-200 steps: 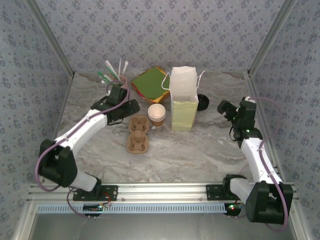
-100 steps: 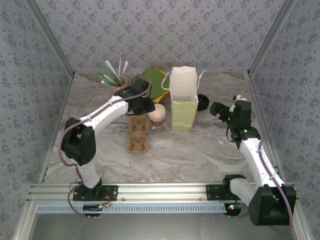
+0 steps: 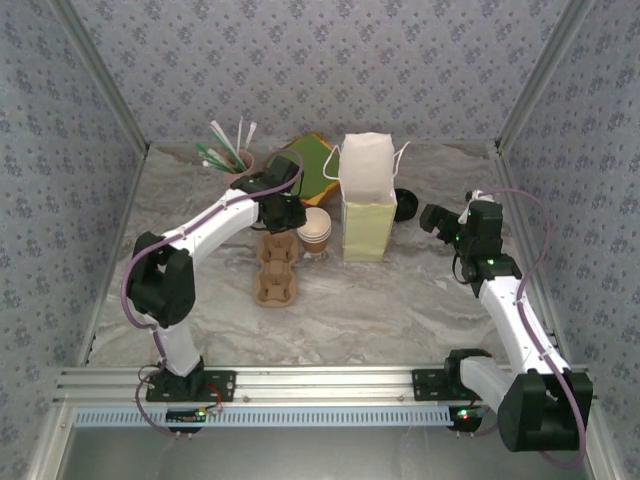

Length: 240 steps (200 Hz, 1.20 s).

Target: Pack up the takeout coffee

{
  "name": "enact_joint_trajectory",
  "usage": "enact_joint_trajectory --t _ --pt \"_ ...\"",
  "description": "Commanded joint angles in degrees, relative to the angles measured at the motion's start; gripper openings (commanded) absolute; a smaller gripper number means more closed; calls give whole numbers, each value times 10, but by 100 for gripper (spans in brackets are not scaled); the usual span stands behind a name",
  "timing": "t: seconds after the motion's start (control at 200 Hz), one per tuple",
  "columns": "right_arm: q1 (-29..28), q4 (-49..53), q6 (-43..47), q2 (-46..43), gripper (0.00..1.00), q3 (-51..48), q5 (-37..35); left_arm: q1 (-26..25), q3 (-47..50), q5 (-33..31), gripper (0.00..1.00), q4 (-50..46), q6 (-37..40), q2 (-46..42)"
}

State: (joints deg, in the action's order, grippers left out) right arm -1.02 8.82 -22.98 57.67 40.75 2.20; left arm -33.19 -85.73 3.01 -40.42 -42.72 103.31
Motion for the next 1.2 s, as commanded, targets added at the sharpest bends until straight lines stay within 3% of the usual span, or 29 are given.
enact_joint_trajectory --t 0.0,0.145,0.405,0.745,1.194 --pt "-2 11 8 -2 100 14 -7 -5 -21 7 9 -15 4 9" --pt "-2 11 9 -2 100 14 -10 -5 -25 8 10 -20 7 15" --pt "-3 10 11 -1 100 14 -7 -5 -42 3 0 -33 9 10" --pt "-5 12 15 3 100 17 -7 16 -48 26 0 -28 8 -14" --pt "-22 22 13 24 100 34 -14 37 -18 41 0 -31 -3 -125"
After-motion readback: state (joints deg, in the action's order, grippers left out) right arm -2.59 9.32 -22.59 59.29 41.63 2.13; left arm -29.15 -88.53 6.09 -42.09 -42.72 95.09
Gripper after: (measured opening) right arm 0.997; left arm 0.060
